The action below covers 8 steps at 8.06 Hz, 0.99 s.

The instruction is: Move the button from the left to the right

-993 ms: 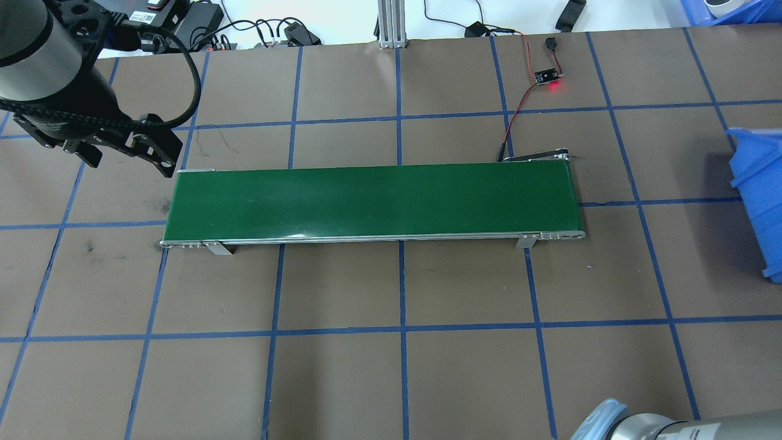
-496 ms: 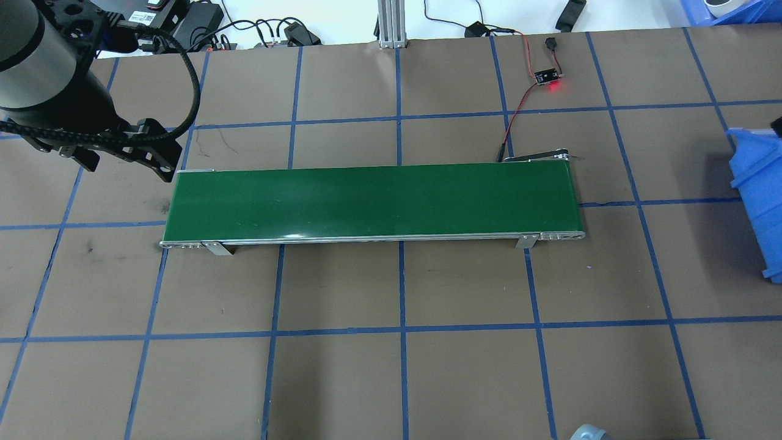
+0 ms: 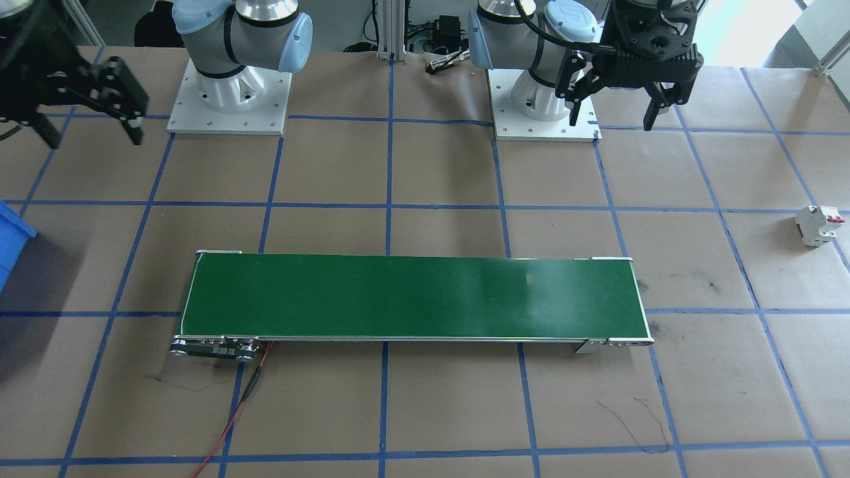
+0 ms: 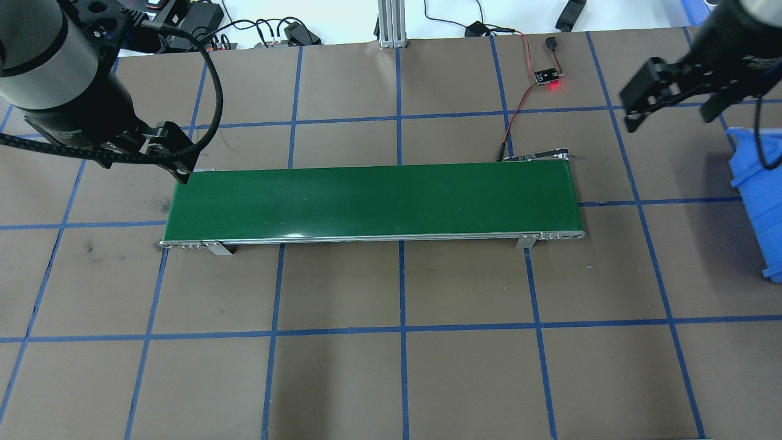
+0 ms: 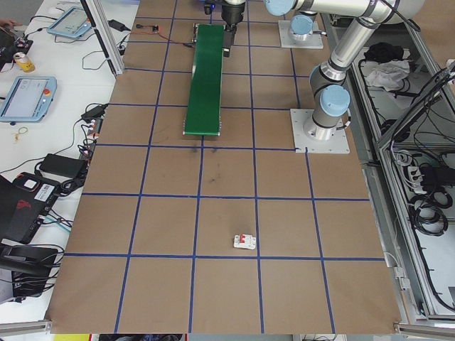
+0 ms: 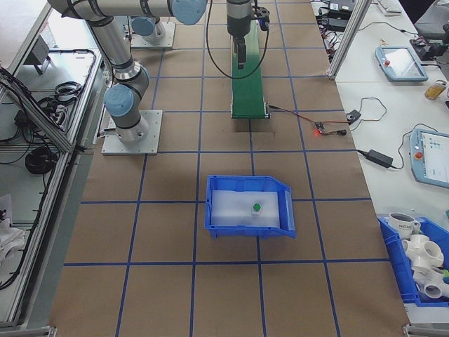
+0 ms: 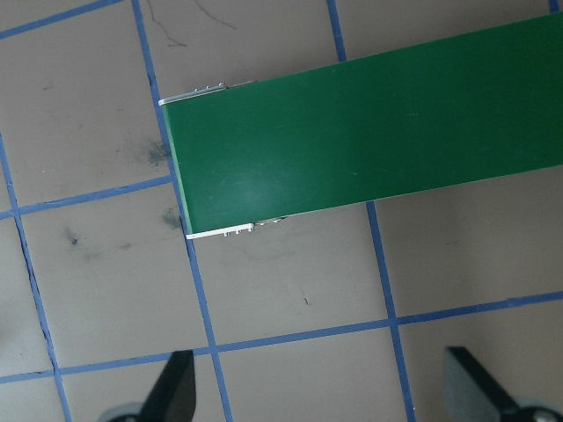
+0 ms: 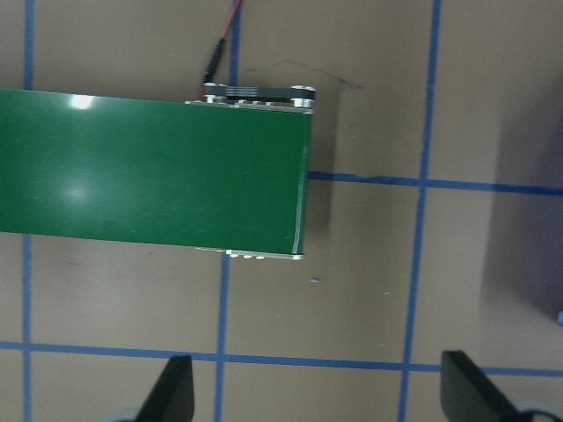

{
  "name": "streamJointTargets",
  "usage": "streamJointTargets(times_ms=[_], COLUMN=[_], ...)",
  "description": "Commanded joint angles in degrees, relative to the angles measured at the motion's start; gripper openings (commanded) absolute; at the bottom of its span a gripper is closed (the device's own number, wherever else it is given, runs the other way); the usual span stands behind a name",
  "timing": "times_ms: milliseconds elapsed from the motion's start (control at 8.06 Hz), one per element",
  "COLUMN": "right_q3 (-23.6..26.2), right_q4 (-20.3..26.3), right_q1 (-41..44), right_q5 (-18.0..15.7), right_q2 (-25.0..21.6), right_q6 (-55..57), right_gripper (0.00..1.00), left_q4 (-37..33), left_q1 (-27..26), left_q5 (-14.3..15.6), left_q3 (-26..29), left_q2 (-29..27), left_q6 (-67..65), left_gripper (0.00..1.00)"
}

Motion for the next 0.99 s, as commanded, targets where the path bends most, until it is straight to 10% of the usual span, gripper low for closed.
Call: streamJointTargets(times_ms=[0,869], right_q3=[0.1,0.1], right_q4=[-0.2,-0.6], right_q1=[16.4,17.3], right_q5=[-1.4,-4.0], right_q2=[2.1,2.9], right_q6=[26.2,26.4], right_gripper=[1.00,1.00], left_q4=[0.1,0.5], left_q1=[-3.5,-10.1], left_q5=[0.0,-3.1], left_q3=[0.1,0.2], left_q2=[0.8,2.6], left_q6=[0.0,-1.6], left_gripper=[1.00,1.00])
